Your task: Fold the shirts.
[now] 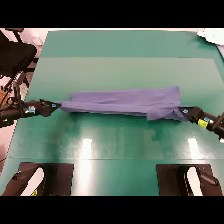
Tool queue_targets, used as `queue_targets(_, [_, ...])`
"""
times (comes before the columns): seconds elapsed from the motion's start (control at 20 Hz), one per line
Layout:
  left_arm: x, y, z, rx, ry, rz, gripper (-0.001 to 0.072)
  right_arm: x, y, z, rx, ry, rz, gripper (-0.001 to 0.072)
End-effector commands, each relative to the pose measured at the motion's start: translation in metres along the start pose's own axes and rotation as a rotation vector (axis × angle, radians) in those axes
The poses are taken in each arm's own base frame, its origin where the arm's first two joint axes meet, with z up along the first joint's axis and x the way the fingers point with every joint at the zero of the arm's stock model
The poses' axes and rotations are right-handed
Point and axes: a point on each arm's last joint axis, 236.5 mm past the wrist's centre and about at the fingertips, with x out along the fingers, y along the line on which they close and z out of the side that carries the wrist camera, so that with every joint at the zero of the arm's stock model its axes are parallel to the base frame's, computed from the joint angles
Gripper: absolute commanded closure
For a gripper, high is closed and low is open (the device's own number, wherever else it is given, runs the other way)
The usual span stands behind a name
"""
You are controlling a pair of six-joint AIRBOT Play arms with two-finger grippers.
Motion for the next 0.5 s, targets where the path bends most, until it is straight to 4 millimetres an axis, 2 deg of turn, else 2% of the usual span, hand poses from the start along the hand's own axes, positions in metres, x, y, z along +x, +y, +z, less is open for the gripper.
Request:
queue_targets(0.0, [0.014,0.02,0.017,0.052,-0.093,0.106,0.0684,0.022,-0.008,0.023,0.021,0.043,0.053,0.0696])
queue_targets(0.15, [0.036,0.01,0.015,0.107,-0.09,0.105,0.0684,0.036,-0.015,0.05,0.01,0.082,0.062,0.0696])
queue_targets(0.35, [0.062,0.02,0.026,0.131,-0.133,0.18,0.0684,0.052,-0.023,0.078,0.0,0.125,0.083,0.0696])
queue_targets(0.45, [0.073,0.024,0.025,0.135,-0.131,0.201,0.0684,0.061,-0.03,0.087,0.017,0.151,0.091,0.0696])
